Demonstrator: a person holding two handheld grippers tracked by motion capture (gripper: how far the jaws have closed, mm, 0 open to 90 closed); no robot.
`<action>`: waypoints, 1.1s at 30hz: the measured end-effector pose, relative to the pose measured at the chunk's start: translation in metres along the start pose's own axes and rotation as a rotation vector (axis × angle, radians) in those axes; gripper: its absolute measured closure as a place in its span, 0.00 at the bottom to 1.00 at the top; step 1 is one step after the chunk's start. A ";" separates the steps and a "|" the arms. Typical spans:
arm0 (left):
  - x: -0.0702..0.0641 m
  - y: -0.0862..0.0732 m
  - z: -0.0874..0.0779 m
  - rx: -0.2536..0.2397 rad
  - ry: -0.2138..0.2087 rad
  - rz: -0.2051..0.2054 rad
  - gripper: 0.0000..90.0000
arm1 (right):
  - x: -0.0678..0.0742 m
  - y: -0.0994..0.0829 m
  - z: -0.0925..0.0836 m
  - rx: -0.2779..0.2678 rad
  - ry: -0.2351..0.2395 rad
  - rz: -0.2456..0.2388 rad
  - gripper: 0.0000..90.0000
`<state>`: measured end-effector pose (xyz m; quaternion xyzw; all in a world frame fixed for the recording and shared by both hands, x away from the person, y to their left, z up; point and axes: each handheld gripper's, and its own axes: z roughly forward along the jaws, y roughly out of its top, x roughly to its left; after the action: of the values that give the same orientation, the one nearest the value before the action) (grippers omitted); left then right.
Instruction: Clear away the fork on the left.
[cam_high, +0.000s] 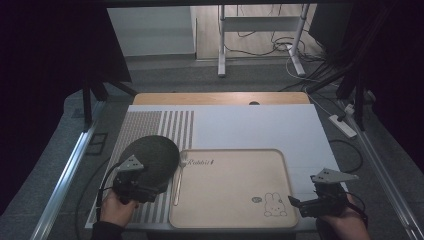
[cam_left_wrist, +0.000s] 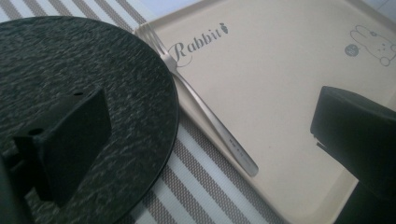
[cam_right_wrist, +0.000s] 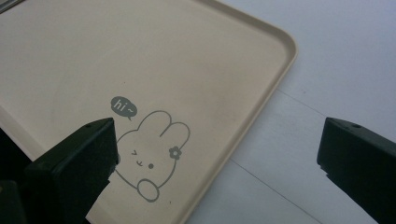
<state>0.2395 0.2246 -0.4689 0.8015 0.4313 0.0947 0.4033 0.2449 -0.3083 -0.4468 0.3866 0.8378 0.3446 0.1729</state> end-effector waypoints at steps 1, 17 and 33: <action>0.000 -0.002 -0.002 -0.002 0.002 -0.003 0.00 | 0.000 0.000 0.000 0.000 0.000 0.000 0.00; 0.000 -0.026 -0.027 -0.022 0.047 -0.054 0.00 | 0.000 0.000 0.000 0.006 -0.002 0.000 0.00; -0.003 -0.051 -0.051 -0.044 0.101 -0.099 0.00 | -0.001 0.000 0.001 0.010 -0.009 0.007 0.00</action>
<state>0.1807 0.2667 -0.4720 0.7643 0.4880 0.1247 0.4028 0.2460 -0.3086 -0.4470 0.3920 0.8373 0.3393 0.1737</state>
